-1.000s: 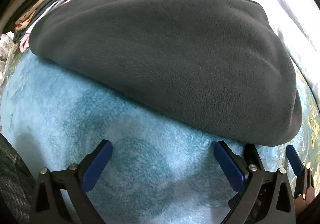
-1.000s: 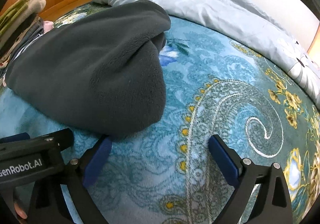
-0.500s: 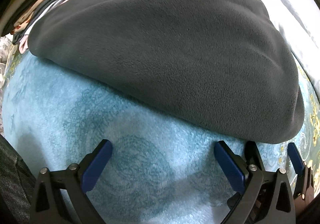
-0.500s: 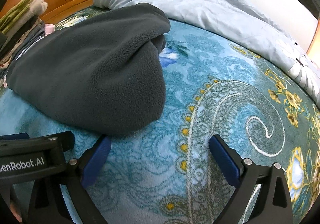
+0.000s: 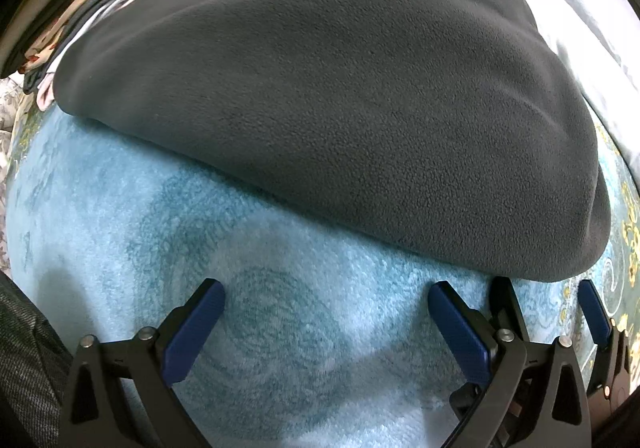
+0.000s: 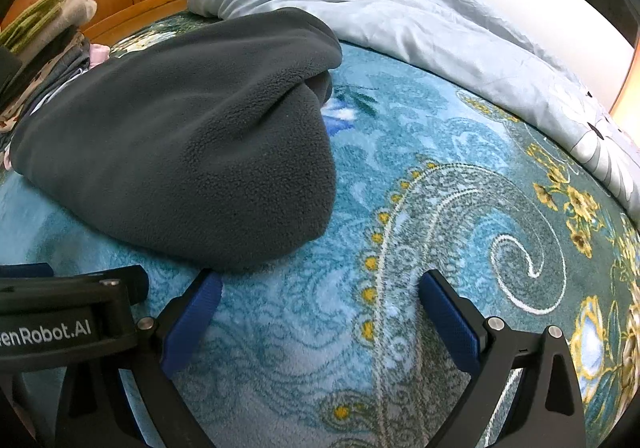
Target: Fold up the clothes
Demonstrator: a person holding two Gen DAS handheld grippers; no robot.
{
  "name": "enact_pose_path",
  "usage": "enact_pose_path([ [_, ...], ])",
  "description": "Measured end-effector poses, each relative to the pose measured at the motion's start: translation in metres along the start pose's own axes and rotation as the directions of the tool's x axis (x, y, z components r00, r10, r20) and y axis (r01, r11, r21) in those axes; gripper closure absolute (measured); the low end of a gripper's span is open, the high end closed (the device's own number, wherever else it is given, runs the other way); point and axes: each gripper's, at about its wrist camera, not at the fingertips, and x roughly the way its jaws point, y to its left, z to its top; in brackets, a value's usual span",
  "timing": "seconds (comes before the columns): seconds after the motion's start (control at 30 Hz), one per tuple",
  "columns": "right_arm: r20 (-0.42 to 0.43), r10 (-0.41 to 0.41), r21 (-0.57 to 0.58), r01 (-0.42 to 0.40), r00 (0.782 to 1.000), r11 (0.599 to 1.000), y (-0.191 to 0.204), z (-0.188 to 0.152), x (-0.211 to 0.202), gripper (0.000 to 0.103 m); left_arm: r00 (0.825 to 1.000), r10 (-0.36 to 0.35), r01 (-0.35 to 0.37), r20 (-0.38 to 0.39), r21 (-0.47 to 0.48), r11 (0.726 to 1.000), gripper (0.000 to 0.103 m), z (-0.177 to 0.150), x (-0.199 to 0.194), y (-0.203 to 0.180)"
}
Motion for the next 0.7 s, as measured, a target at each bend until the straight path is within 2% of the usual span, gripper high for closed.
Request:
enact_pose_path([
  [0.27, 0.000, -0.003, -0.002, 0.003, 1.000, 1.000, -0.001, 0.001, 0.002, 0.004, 1.000, 0.001, -0.001, -0.001, 0.001, 1.000, 0.000, 0.001, -0.007, 0.001],
  [0.5, 0.000, -0.005, -0.003, 0.005, 1.000, 1.000, -0.001, 0.002, 0.001, 0.004, 1.000, 0.001, -0.001, -0.001, 0.000, 1.000, 0.000, -0.021, -0.001, 0.016],
  [0.7, 0.000, -0.004, -0.005, 0.004, 1.000, 1.000, -0.002, 0.001, 0.004, 0.004, 1.000, 0.001, -0.001, -0.001, 0.002, 1.000, 0.000, -0.018, 0.001, 0.017],
])
